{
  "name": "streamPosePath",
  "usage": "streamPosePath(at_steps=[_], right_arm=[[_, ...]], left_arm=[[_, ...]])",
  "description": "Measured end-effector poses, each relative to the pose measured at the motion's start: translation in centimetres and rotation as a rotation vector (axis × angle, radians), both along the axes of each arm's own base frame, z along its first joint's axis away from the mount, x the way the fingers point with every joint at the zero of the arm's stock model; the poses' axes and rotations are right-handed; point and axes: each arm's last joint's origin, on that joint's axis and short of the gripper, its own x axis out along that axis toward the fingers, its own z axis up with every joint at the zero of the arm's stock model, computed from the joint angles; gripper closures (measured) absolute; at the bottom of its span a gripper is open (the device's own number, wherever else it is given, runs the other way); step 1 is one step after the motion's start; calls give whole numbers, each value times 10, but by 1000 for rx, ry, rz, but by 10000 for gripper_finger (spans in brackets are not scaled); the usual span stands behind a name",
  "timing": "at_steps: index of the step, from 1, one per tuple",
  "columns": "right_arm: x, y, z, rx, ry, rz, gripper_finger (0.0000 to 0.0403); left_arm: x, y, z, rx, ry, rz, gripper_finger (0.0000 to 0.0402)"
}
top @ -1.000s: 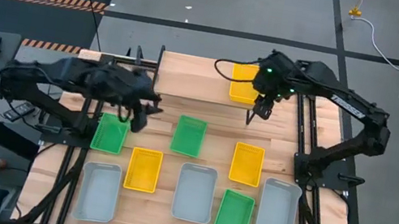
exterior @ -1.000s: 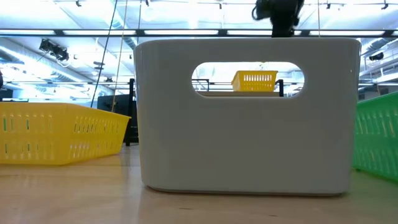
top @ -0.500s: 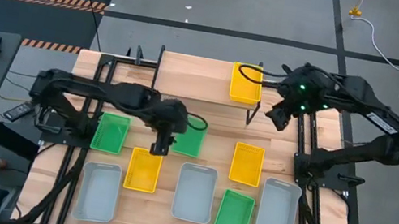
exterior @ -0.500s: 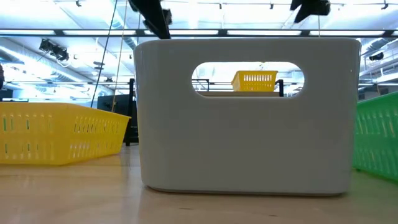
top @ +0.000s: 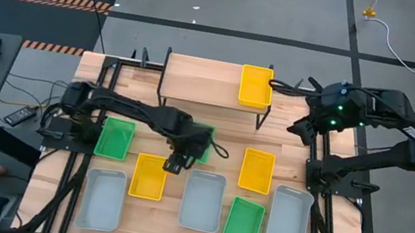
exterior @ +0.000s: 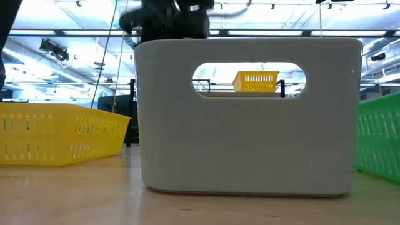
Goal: Stack baskets on shelf by color
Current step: Put the middle green bin on the shelf
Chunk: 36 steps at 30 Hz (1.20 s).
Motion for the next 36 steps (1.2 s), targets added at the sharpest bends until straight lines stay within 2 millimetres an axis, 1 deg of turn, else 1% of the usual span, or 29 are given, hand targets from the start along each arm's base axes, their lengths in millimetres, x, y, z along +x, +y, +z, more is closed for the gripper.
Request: streamPosePath(at_steps=[3,6,8,11,14,16,18,19,20,22,24,26,36], right_arm=[[-1,3,0,11,-3,5,203],[-1,5,0,13,-3,20,203],[-1,6,0,14,7,29,203],[-3,7,-2,14,32,32,203],[-5,7,-3,15,54,32,203],[-6,7,-4,14,61,33,203],[-6,7,-4,10,66,39,203],[-6,7,-4,8,68,42,203],[-6,7,-4,5,71,45,203],[-7,7,-5,-1,82,54,203],[-8,7,-5,-7,95,64,203],[-9,7,-6,-17,107,64,203],[-11,4,-5,-108,114,50,203]], left_arm=[[8,1,-23,32,61,1,178],[14,3,-41,33,103,12,185],[17,3,-51,26,127,18,191],[20,2,-58,21,134,34,208],[21,2,-59,17,126,46,251],[22,2,-59,13,111,53,296],[21,1,-56,-5,117,51,355],[20,1,-54,-15,120,52,376],[19,1,-51,-16,123,58,385],[16,1,-43,-13,146,76,386],[13,2,-30,16,150,91,388],[10,3,-10,38,116,114,389],[-1,6,106,96,-151,207,389]])
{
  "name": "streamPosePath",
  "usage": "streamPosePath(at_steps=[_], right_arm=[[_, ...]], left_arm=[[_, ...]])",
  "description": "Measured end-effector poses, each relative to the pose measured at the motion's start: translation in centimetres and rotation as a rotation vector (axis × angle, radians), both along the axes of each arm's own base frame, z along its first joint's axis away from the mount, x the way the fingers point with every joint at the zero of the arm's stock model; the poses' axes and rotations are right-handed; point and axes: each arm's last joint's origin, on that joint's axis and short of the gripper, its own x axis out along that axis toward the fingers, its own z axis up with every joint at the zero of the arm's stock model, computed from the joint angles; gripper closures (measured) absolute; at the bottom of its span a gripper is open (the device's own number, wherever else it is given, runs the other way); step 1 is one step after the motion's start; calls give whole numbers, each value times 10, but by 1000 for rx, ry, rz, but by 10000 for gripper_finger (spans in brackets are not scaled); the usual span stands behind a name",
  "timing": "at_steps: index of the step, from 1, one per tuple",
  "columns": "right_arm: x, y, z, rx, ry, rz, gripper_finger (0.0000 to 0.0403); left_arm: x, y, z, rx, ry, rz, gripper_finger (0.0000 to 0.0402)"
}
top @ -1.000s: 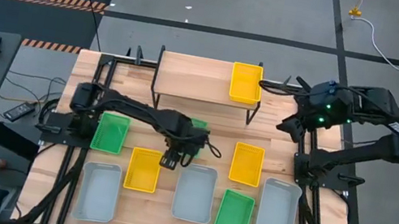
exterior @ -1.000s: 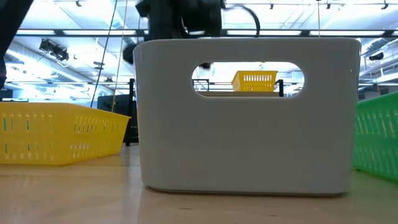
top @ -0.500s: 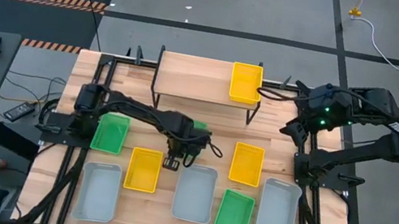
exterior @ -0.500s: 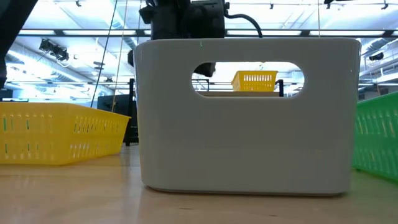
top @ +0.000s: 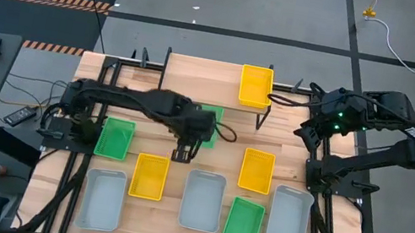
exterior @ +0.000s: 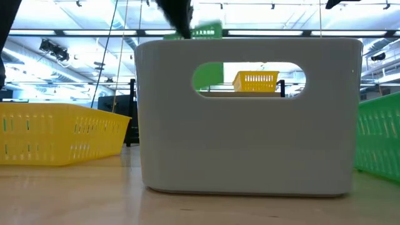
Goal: Stack baskets on shelf by color
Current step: Put the middle green bin on the shelf
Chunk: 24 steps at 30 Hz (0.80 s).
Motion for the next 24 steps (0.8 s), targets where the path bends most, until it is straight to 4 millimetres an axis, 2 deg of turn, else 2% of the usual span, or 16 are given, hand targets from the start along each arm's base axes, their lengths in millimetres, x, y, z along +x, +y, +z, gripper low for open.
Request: streamPosePath(at_steps=[5,7,9,12,17,24], right_arm=[[0,-1,0,-32,-5,-19,203],[1,-1,0,-36,-5,-21,203],[1,-1,1,-36,-7,-22,203],[2,-1,1,-31,-19,-24,203],[2,-1,1,-25,-22,-28,203],[2,-1,1,-28,-22,-31,203]], left_arm=[[-7,3,49,85,-128,5,389],[-8,10,61,141,-166,12,389],[-9,22,65,176,-173,28,389],[-11,43,58,196,-115,60,389],[-13,73,29,218,16,86,385],[-7,99,9,234,2,134,388]])
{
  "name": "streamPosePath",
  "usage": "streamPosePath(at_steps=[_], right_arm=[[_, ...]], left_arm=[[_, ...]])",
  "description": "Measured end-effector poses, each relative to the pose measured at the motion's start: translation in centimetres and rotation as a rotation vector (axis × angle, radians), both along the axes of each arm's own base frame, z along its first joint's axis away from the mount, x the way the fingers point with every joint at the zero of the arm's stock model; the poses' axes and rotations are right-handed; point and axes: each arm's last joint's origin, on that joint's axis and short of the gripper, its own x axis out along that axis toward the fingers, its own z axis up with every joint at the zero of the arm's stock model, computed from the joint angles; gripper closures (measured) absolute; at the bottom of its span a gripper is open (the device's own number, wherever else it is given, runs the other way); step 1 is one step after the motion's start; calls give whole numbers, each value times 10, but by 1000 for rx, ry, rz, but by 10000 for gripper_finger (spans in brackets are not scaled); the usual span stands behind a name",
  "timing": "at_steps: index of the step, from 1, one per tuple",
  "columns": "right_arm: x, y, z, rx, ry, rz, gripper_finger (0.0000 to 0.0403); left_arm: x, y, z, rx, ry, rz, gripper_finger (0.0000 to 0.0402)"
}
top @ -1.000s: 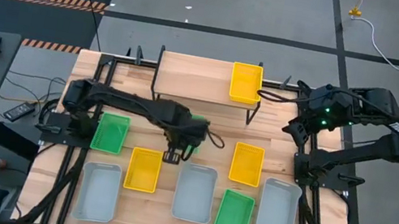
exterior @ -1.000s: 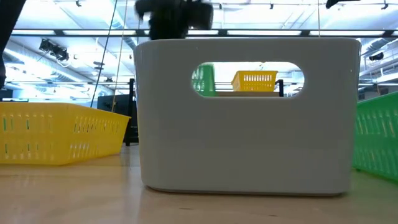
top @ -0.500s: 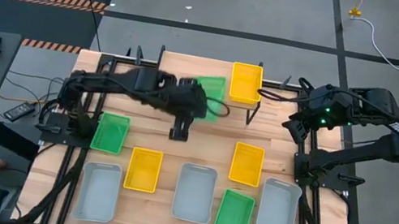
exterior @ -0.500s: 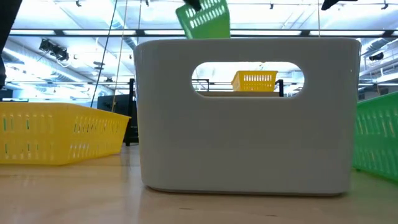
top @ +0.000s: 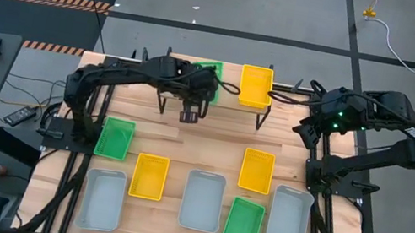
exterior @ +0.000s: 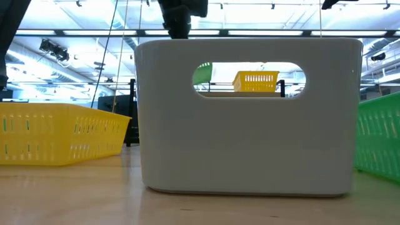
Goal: Stack baskets on shelf by color
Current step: Put the middle green bin on the shelf
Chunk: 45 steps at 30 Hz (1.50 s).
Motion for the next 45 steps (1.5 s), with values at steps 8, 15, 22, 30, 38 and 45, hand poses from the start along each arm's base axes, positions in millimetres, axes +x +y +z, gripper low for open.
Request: streamPosePath(at_steps=[8,15,22,30,38,45], right_arm=[[0,0,0,-3,0,-5,203],[0,0,0,11,-4,-25,203],[0,0,0,25,-8,-46,203],[0,0,0,26,-8,-48,203],[0,0,0,26,-8,-48,203],[0,0,0,26,-8,-48,203]], left_arm=[[8,12,-12,38,-27,-29,387],[22,16,-28,47,-15,-43,379],[29,22,-36,54,-10,-40,382],[34,24,-34,93,-51,-68,370],[33,30,-34,96,-56,-57,377],[33,30,-33,96,-60,-54,347]])
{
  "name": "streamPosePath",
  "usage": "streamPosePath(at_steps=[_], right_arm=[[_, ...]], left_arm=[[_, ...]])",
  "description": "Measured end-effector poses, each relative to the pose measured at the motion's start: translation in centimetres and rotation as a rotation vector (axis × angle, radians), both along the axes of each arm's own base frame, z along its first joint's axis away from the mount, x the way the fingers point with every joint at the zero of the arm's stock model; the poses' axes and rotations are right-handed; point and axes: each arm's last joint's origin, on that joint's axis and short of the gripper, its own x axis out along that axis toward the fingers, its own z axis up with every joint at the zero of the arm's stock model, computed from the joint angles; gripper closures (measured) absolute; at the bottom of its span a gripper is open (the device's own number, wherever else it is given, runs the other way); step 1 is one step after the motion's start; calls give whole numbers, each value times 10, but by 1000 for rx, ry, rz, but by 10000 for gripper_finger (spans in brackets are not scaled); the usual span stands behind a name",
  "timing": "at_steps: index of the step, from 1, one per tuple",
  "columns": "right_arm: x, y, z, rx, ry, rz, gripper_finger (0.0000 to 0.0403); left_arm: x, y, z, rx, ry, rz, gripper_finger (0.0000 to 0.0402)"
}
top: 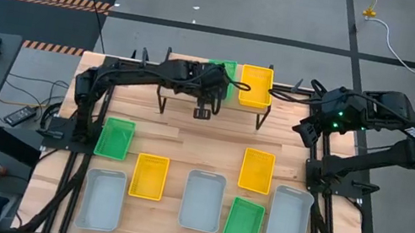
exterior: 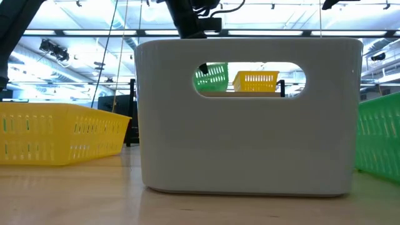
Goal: Stack baskets on shelf by color
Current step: Put the middle green bin on the shelf
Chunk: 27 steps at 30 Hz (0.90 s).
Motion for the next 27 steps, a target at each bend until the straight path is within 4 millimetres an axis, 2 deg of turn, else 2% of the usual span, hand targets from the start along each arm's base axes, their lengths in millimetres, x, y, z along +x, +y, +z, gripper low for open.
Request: streamPosePath(at_steps=[10,17,27], right_arm=[[0,0,0,0,0,0,203],[0,0,0,0,0,0,203],[0,0,0,0,0,0,203]], left_arm=[[2,1,1,4,-32,28,291],[0,3,3,74,-28,104,285],[2,-1,3,23,-60,116,285]])
